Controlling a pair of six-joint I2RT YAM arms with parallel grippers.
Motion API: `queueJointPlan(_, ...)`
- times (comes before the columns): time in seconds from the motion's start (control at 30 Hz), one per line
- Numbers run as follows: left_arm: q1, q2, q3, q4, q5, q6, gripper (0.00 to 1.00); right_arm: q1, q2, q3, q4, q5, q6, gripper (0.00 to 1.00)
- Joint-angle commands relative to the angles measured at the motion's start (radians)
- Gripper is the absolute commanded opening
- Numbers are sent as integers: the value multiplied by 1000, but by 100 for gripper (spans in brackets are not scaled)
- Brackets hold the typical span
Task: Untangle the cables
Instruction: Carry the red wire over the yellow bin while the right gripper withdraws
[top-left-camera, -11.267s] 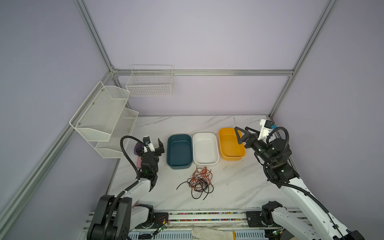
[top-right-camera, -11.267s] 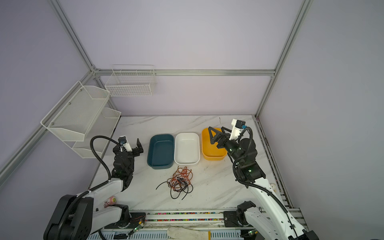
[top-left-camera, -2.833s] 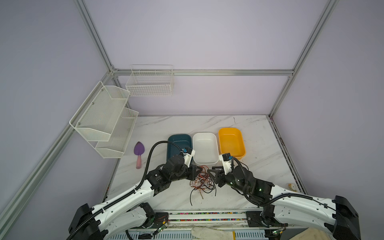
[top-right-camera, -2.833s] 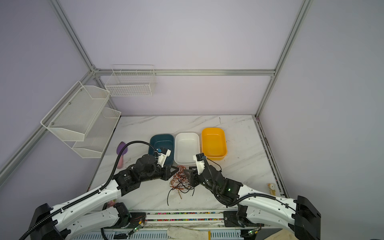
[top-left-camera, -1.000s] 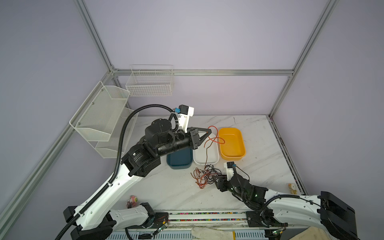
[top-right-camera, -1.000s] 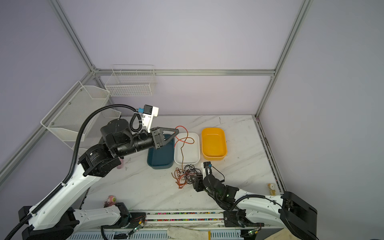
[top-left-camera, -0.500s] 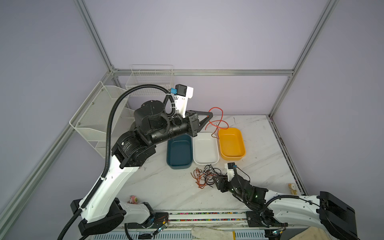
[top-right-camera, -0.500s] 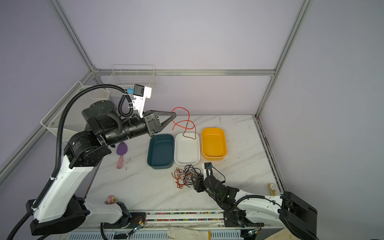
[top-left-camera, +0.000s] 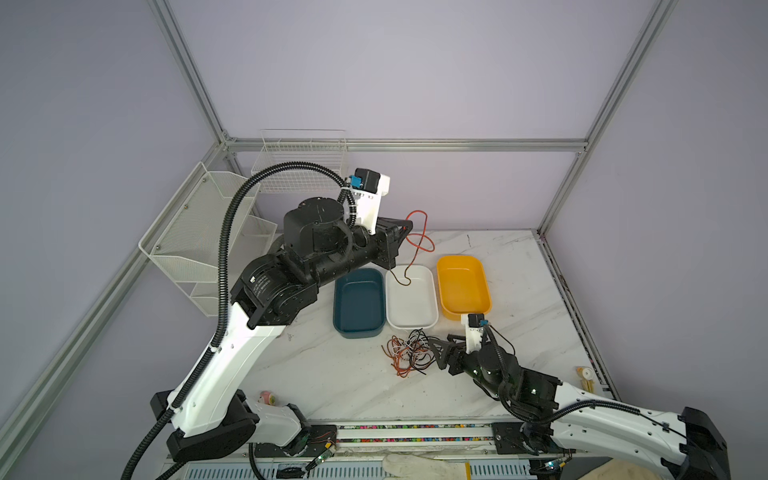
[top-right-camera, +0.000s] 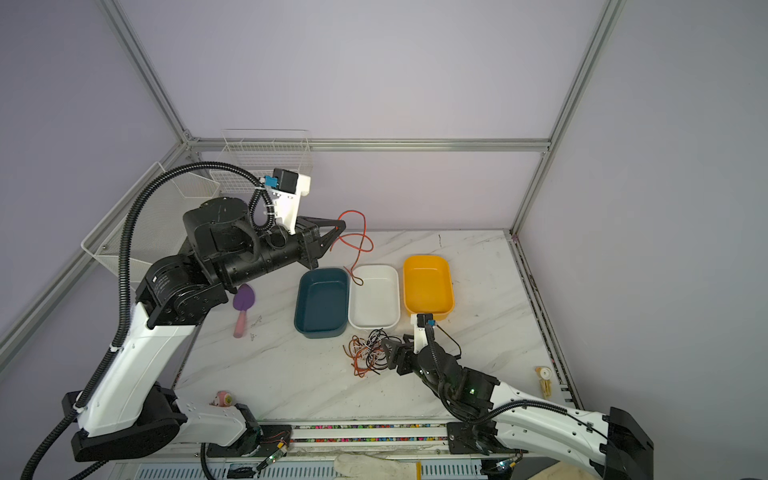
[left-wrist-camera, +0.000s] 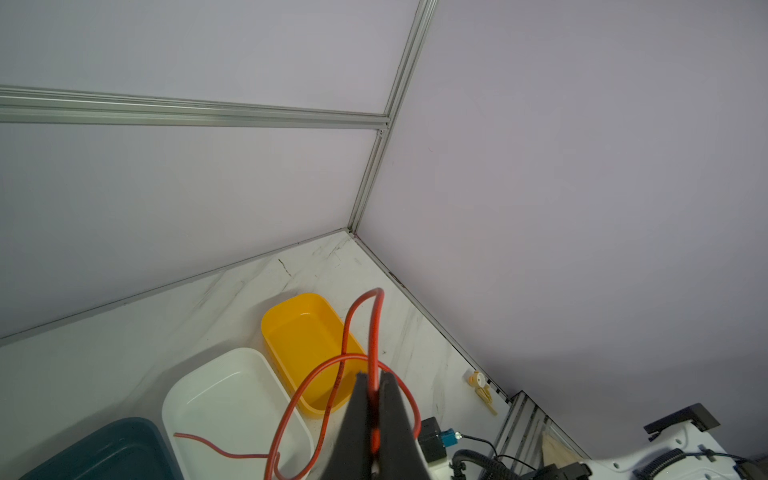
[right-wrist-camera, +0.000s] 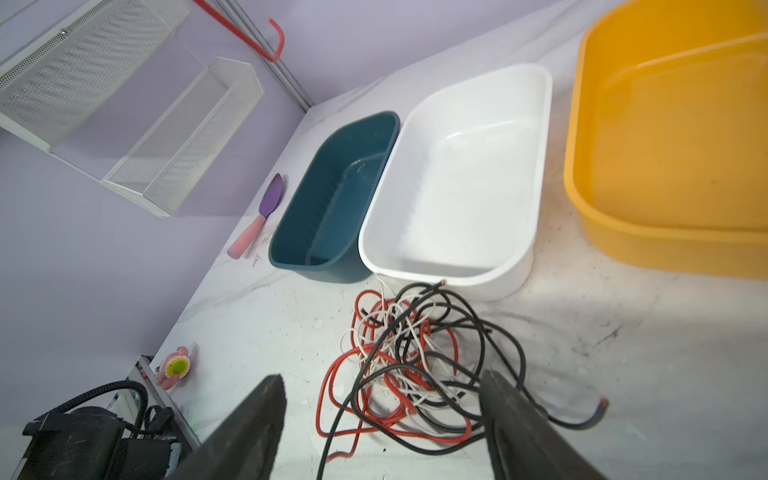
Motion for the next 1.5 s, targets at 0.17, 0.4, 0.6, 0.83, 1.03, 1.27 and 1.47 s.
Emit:
queueJointPlan(0.17, 6, 56, 21, 111, 17, 133, 0, -5, -158, 137, -274, 185, -51, 97)
queueJointPlan(0.4, 6, 134, 50, 132, 87, 143, 0, -5, -245, 285, -500, 389, -13, 98)
queueJointPlan(0.6, 6, 202, 48, 207, 213, 142, 0, -5, -335, 251, -534, 548, 50, 98)
queueJointPlan(0.83, 7, 267, 41, 313, 325, 133, 0, -4, -464, 161, -496, 640, 72, 98)
queueJointPlan(1.03, 6, 344, 21, 411, 394, 101, 0, -5, -540, 136, -474, 655, 44, 98)
queueJointPlan(1.27, 6, 449, 46, 435, 380, 93, 0, -5, -568, 120, -442, 658, 8, 97)
queueJointPlan(1.47, 7, 542, 58, 427, 358, 93, 0, -6, -561, 115, -413, 638, -28, 97)
